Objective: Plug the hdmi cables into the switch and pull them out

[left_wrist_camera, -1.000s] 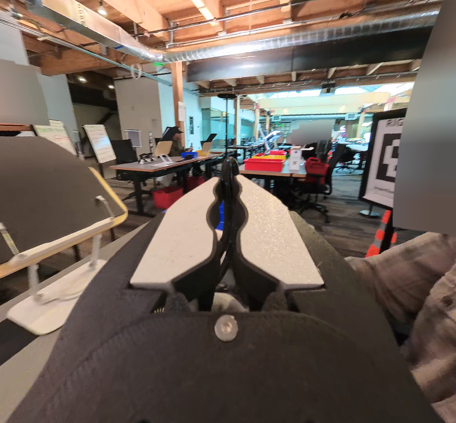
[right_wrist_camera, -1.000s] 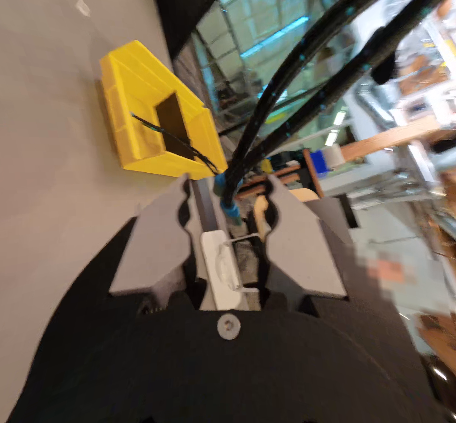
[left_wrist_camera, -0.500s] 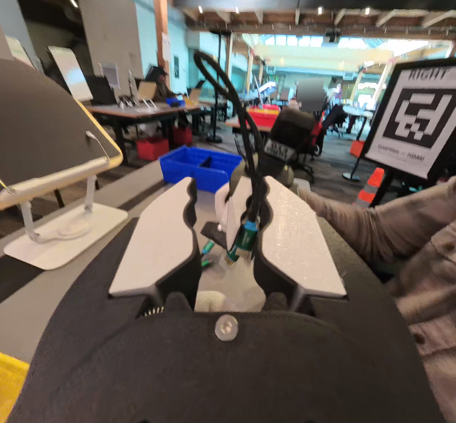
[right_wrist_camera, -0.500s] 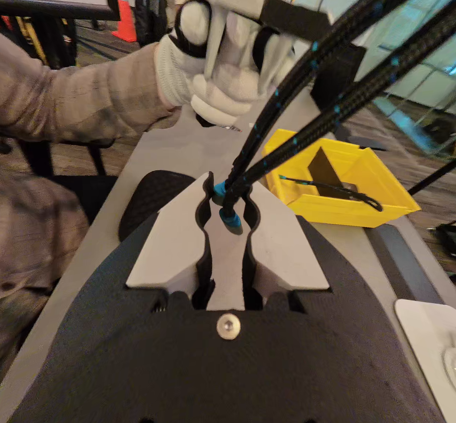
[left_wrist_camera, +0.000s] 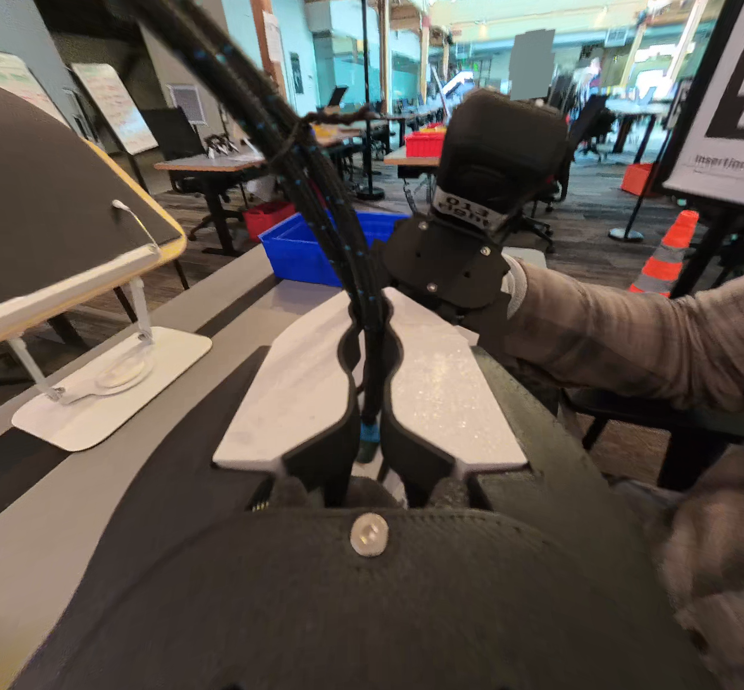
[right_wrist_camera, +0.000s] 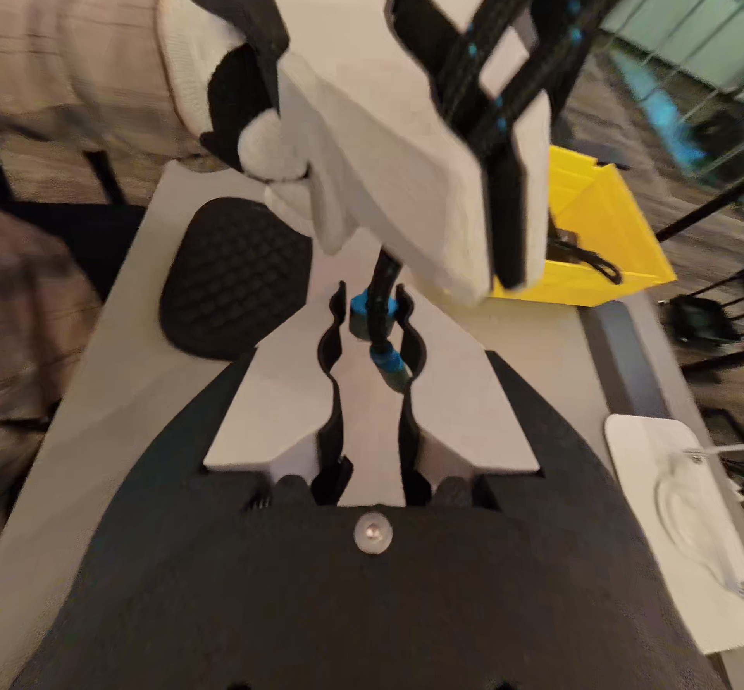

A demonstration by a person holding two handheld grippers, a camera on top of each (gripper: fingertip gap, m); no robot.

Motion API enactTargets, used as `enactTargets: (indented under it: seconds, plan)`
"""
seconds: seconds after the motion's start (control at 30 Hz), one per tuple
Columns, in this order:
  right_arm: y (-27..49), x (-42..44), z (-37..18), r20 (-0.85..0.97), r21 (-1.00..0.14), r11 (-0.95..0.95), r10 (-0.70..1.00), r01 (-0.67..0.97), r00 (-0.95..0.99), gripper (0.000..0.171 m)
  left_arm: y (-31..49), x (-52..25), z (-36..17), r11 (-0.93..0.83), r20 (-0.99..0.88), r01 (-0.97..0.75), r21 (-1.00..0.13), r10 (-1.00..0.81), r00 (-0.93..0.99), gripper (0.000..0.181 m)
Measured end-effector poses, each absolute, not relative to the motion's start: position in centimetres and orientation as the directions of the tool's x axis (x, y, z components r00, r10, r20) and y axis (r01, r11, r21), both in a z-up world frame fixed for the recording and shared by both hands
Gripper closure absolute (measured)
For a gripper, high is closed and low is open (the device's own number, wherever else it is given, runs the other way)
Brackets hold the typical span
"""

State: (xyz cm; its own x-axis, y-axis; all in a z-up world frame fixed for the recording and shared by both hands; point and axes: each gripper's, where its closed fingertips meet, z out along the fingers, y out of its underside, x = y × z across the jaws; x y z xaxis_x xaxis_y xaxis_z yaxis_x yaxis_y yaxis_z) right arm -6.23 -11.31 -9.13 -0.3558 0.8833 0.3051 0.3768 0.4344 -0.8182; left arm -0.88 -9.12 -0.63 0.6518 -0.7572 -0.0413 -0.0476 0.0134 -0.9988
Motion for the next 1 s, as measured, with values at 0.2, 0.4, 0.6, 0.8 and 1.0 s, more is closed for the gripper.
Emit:
enactTargets:
  seconds: [0.2, 0.4, 0.6, 0.8, 1.0]
  plan:
    - [-8.9, -5.8, -6.0, 0.352, -0.875, 0.407, 0.906, 0.261, -0.233, 0.111, -9.7, -4.7, 4.4, 0.046, 0.158, 0.288, -0.956, -0.749, 0.643, 0.178]
    - [-10.1, -5.9, -3.0, 0.307, -0.946, 0.323, 0.920, 0.027, -0.244, 0.127, -11.3, -6.0, 7.2, 0.027, 0.273, 0.513, -0.858, -0.821, 0.501, 0.178]
    - [-11.2, -5.7, -1.2, 0.424, -0.905, 0.415, 0.884, -0.088, -0.198, 0.158, -12.0, -6.8, 8.5, 0.022, 0.308, 0.606, -0.795, -0.847, 0.434, 0.177]
    - [-12.1, -5.0, 0.2, 0.320, -0.946, 0.290, 0.907, -0.148, -0.273, 0.160, -11.6, -7.9, 8.6, 0.034, 0.336, 0.648, -0.761, -0.834, 0.438, 0.175]
    - [-11.7, -4.7, 1.3, 0.202, -0.973, 0.155, 0.930, -0.173, -0.308, 0.160, -10.7, -8.8, 8.0, 0.041, 0.364, 0.653, -0.756, -0.803, 0.472, 0.172]
